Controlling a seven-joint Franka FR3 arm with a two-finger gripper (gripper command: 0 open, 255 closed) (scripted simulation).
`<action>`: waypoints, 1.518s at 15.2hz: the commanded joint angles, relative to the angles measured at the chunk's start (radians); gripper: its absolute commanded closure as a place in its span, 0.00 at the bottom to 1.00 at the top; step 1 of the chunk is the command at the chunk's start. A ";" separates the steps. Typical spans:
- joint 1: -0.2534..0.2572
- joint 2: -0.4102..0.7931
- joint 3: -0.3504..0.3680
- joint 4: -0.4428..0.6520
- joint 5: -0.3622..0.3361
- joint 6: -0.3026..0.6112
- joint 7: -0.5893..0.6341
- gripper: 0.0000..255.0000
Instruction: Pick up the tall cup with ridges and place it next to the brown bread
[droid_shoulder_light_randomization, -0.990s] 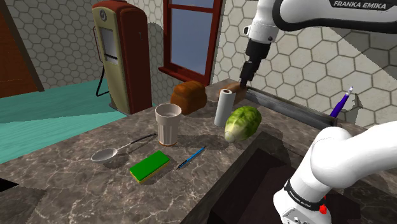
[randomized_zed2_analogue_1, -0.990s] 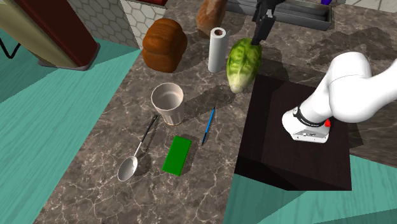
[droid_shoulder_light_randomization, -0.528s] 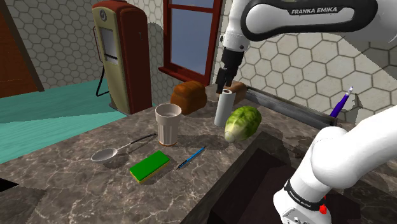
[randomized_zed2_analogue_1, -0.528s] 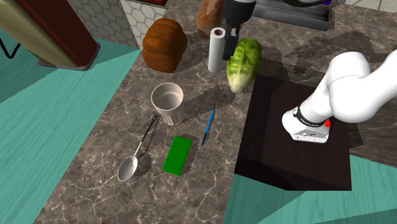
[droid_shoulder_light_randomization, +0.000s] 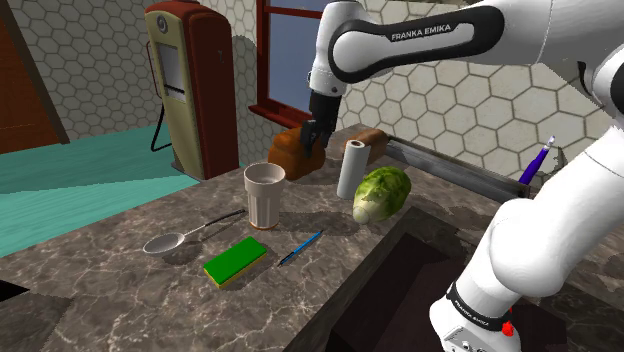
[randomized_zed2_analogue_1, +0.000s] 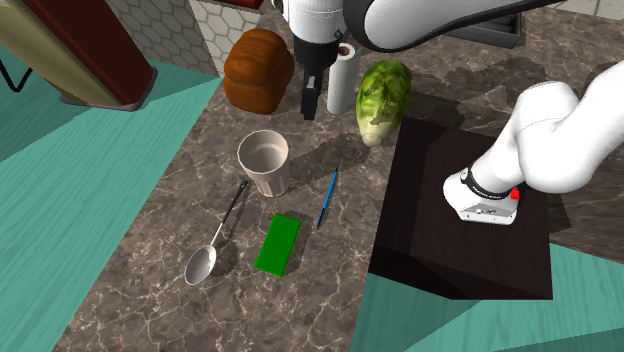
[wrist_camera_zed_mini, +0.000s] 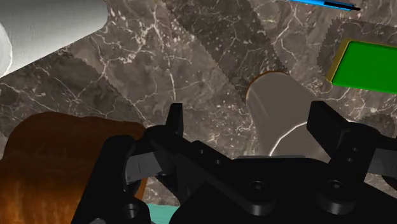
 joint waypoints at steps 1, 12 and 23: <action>0.008 0.077 0.011 0.048 0.008 0.029 0.014 0.00; 0.038 0.335 0.041 0.203 0.020 0.131 0.053 0.00; 0.040 0.352 0.043 0.176 0.019 0.175 0.053 0.00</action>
